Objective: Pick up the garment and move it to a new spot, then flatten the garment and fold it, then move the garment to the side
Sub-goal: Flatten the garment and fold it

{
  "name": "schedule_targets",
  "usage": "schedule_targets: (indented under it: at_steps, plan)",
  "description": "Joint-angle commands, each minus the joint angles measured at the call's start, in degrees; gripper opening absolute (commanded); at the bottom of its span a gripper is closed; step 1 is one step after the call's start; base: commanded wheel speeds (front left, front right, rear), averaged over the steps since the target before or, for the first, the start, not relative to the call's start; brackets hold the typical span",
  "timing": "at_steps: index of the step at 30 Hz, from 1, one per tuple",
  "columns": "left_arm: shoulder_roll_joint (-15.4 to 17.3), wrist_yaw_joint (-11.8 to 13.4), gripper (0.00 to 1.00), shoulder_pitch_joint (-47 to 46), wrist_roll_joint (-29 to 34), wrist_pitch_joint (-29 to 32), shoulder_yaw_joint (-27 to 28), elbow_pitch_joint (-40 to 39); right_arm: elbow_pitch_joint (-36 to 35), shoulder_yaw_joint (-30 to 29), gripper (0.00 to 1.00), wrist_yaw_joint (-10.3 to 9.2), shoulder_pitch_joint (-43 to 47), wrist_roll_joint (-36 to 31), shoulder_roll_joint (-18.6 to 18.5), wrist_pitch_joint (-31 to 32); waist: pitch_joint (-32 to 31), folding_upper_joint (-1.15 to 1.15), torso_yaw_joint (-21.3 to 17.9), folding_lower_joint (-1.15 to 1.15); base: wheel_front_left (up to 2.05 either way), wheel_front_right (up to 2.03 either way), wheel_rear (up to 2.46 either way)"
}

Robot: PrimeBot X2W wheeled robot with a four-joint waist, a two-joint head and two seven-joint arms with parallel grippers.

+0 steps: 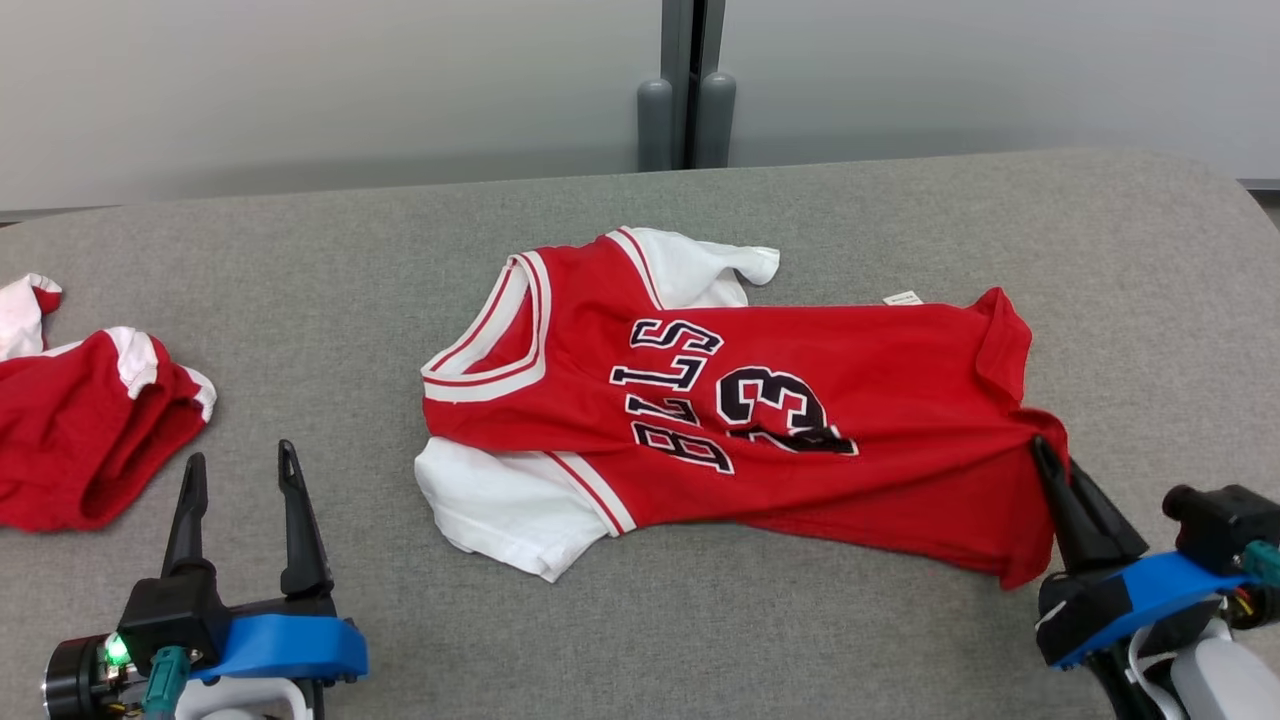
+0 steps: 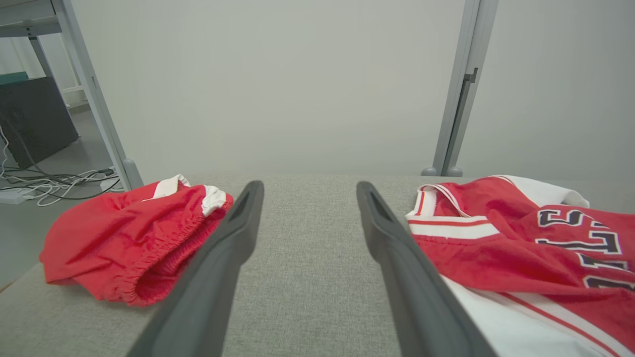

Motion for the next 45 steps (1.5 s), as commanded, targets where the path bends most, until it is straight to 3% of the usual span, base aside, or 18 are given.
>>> schedule_targets:
  at_steps: [1, 11, 12, 13, 14, 20, 23, 30, 36, 45]
  plan:
    - [-0.12, -0.08, 1.00, -0.85, -0.28, -0.16, -0.22, 0.15, 0.63, -0.02, 0.00, 0.01, -1.95, 0.44, -0.82, 0.23, 0.21, 0.00, 0.15, 0.00, 0.00, 0.00, 0.00]
    - [-0.12, -0.12, 1.00, -1.95, -0.57, -0.16, -1.06, 0.61, 10.80, 1.67, 0.00, 0.01, -9.93, 2.32, -2.98, -0.52, 1.32, 0.00, 1.35, 0.00, 0.00, 0.00, 0.00]
    - [-0.12, -0.05, 1.00, -1.93, -0.59, -0.16, -1.00, 0.62, 11.86, 2.10, 0.19, 0.01, -10.55, 2.40, -2.81, -0.87, 1.43, 0.00, 1.28, 0.00, 0.00, 0.00, 0.00]
    - [-0.12, 0.04, 1.00, -1.88, -0.64, -0.16, -0.95, 0.67, 12.76, 2.65, 0.50, 0.01, -11.11, 2.38, -2.71, -1.08, 1.52, 0.00, 1.21, 0.00, 0.00, 0.00, 0.00]
    - [-0.13, 0.11, 1.00, -1.85, -0.63, -0.16, -0.95, 0.73, 13.66, 3.14, 1.00, 0.01, -11.68, 2.49, -2.63, -1.47, 1.58, 0.00, 1.14, 0.00, 0.00, 0.00, 0.00]
    - [-0.12, 0.29, 1.00, -1.41, -0.38, -0.16, -0.95, 1.09, 14.80, 1.93, 1.00, 0.01, -10.84, 3.49, -2.18, -2.75, 0.96, 0.00, 0.49, 0.00, 0.00, 0.00, 0.00]
    - [-0.12, 0.32, 1.00, -0.97, -0.34, -0.16, -0.84, 1.18, 10.68, -3.05, 1.00, 0.01, -7.28, 4.67, -0.81, -2.83, 0.42, 0.00, -0.02, 0.00, 0.00, 0.00, 0.00]
    - [-0.12, -0.36, 1.00, 0.10, -0.38, -0.16, -0.19, 1.32, -0.46, -10.06, 1.00, 0.01, 3.56, 0.53, 1.97, -2.86, -0.50, 0.00, -1.13, 0.00, 0.00, 0.00, 0.00]
    - [-0.12, -0.78, 1.00, 0.08, -0.11, -0.16, 0.20, 1.53, -6.66, -11.14, 1.00, 0.01, 9.87, -3.03, 5.44, -2.85, -0.84, 0.00, -1.25, 0.00, 0.00, 0.00, 0.00]
    - [-0.11, -0.91, 1.00, 0.56, -0.12, -0.16, -0.32, 2.16, -10.14, -9.91, 1.00, 0.01, 12.53, -9.94, 10.33, -2.85, -1.86, 0.00, -0.36, 0.00, 0.00, 0.00, 0.00]
